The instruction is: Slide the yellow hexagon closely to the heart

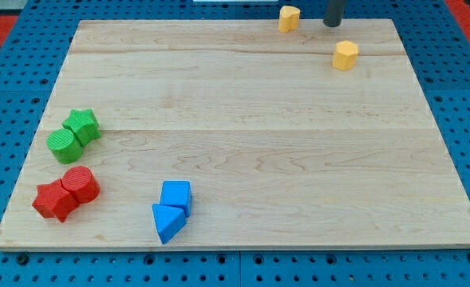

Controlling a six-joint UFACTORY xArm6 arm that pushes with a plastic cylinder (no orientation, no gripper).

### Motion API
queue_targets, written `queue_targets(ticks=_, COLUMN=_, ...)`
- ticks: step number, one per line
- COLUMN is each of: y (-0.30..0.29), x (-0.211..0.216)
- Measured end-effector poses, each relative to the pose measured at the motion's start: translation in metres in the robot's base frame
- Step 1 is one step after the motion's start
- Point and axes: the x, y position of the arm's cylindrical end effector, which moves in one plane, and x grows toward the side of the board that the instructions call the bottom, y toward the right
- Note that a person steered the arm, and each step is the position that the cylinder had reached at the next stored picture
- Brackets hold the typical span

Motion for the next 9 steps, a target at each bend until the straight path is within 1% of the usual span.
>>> queue_targets(ticks=1, y=-0.108, x=0.022)
queue_targets(ticks=2, y=-0.165, x=-0.008)
queue_targets(ticks=3, y=-0.163, x=-0.013)
queue_targets(ticks=4, y=-0.149, x=-0.013)
queue_targets(ticks=5, y=-0.088, x=-0.012)
queue_targets(ticks=6, y=-0.084, x=0.016)
queue_targets(ticks=7, y=-0.077, x=0.078)
queue_targets(ticks=8, y=-0.034, x=0.126)
queue_targets(ticks=9, y=0.038, x=0.123)
